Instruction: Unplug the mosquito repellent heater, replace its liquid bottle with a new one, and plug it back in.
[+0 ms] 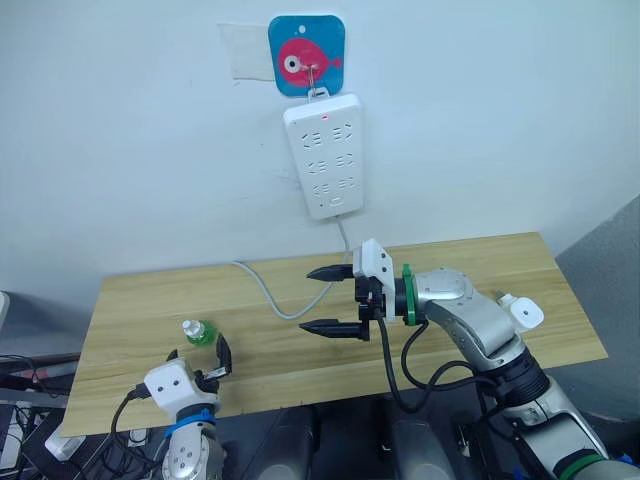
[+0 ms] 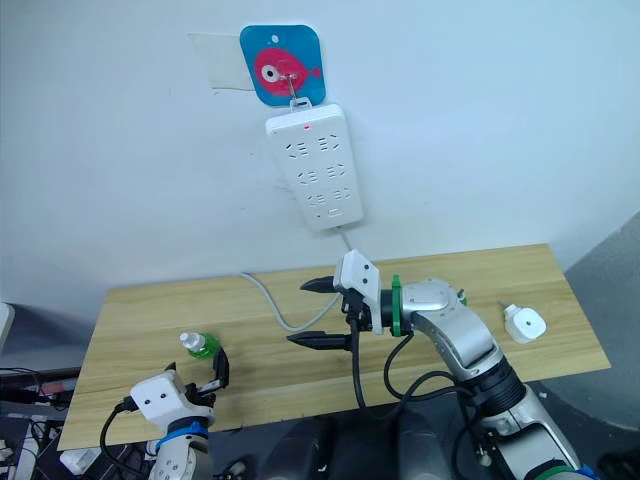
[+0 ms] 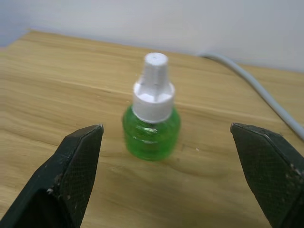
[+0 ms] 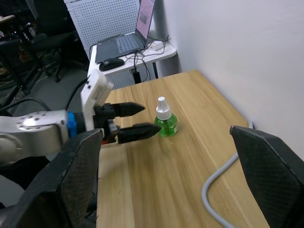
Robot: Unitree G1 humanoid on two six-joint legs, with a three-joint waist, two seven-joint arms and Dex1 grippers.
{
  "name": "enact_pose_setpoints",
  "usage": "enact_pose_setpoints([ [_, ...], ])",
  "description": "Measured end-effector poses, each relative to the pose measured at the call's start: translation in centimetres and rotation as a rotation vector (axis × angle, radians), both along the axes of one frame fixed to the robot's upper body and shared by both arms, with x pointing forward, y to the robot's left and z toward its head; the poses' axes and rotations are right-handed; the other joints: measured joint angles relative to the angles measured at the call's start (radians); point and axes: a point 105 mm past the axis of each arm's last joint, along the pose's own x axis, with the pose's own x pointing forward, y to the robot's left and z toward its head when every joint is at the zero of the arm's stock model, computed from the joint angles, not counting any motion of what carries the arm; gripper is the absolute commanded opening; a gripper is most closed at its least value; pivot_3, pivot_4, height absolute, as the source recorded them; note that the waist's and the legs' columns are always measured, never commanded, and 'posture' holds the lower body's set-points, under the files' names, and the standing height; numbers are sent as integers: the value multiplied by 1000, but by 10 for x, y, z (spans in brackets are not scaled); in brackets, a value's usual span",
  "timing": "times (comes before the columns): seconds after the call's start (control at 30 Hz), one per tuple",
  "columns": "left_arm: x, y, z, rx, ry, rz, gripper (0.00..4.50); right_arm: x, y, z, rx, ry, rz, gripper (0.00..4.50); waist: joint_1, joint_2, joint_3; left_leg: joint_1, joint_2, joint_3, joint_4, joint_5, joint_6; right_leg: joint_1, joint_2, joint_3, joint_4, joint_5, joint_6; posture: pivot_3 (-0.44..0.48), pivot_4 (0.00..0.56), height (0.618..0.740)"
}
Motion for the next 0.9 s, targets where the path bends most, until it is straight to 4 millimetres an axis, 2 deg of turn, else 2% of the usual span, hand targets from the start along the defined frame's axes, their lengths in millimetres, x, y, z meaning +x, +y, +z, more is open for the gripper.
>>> enact_pose_setpoints([
  [0.13,3,7,-5,16,7,9,4500,-2,3,5,-4,-2,9,4465,-5,-2,3,0,0,0,0,0,0,0,0,0,0,0,0,60,349,740],
  [0.33,15,8,-8,25,17,-5,4500,-1,3,4,-18,17,-5,4465,-11,-5,20,0,0,-1,0,0,0,0,0,0,0,0,0,44,366,740],
  [0.57,35,10,-5,50,-4,-29,4500,-1,0,9,-25,38,-27,4465,-16,-6,32,0,0,-1,-1,0,0,-1,0,0,0,0,0,39,368,740],
  [0.87,41,24,-9,74,12,-9,4500,1,0,18,-16,57,-53,4465,-19,-8,38,-1,0,-1,-2,0,-1,-2,0,0,0,0,0,32,360,740],
  [0.9,41,24,-9,75,8,-10,4317,0,1,18,-13,65,-54,4496,-19,-7,38,-1,0,-1,-2,0,-1,-2,0,0,0,0,0,30,357,740],
])
